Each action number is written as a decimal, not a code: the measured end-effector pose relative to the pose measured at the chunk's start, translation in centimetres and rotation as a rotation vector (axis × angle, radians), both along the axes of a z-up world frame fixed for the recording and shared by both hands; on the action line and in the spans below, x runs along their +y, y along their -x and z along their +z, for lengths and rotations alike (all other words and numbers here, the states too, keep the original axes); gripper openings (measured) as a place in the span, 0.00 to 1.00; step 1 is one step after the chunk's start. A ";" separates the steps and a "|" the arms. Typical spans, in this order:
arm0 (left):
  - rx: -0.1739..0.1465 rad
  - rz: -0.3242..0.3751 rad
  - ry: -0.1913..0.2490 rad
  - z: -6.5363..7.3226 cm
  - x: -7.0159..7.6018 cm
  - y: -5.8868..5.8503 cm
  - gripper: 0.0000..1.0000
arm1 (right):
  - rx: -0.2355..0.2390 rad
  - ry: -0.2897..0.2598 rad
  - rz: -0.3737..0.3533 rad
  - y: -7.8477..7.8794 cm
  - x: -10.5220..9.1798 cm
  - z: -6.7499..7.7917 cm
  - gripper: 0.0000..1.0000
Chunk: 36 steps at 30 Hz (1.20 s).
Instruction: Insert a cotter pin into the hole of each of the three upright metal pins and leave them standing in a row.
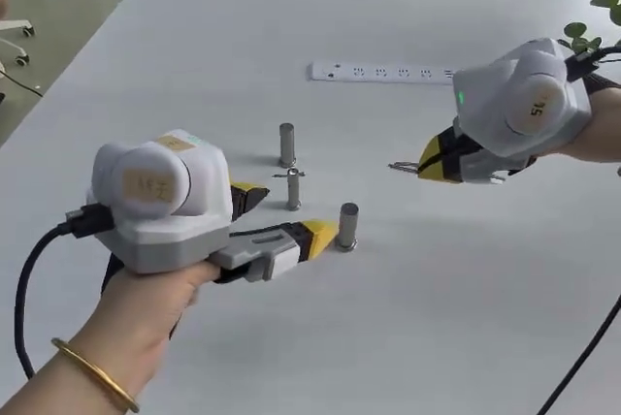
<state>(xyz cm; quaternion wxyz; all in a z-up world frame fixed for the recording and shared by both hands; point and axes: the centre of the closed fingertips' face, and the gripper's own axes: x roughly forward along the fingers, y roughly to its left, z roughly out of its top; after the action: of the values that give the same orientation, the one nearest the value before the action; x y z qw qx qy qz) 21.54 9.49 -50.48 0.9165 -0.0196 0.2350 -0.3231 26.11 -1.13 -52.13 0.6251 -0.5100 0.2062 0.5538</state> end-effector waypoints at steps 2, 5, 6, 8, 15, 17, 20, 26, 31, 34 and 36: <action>0.011 -0.003 0.015 0.0 -0.3 -0.1 0.47 | -0.004 0.001 0.014 0.5 0.3 0.0 0.00; 0.031 -0.010 0.031 0.0 -0.9 -0.1 0.42 | -0.029 0.008 0.050 1.1 0.8 0.1 0.00; 0.038 -0.013 0.037 0.0 -1.1 -0.1 0.40 | -0.035 0.014 0.059 1.3 1.0 0.1 0.00; 0.046 -0.018 0.046 0.0 -1.4 0.0 0.38 | -0.045 0.014 0.076 1.5 1.2 0.1 0.00; 0.096 -0.029 0.083 -0.5 -2.3 0.1 0.30 | -0.063 -0.001 0.136 2.9 2.7 0.6 0.00; 0.106 -0.035 0.091 -0.5 -2.5 0.2 0.25 | -0.063 -0.010 0.151 3.3 3.1 0.8 0.00; 0.121 -0.036 0.108 -0.6 -2.8 0.3 0.24 | -0.067 -0.016 0.171 3.7 3.6 0.9 0.00; 0.147 -0.045 0.149 -0.5 -3.3 0.6 0.17 | -0.071 -0.036 0.203 4.4 4.6 1.1 0.00; 0.158 -0.034 0.239 0.2 -3.6 0.4 0.14 | -0.075 -0.044 0.221 4.9 5.0 1.1 0.00; 0.164 -0.029 0.259 0.3 -3.5 0.5 0.10 | -0.075 -0.053 0.227 5.1 5.3 1.1 0.00; 0.165 -0.028 0.266 0.4 -3.5 0.5 0.09 | -0.073 -0.057 0.229 5.2 5.4 1.1 0.00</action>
<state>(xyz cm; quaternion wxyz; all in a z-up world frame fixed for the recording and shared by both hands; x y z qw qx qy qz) 21.07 5.95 -50.13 0.8789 -0.1639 0.2649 -0.3612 20.94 4.25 -50.99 0.5791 -0.5321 0.1080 0.6081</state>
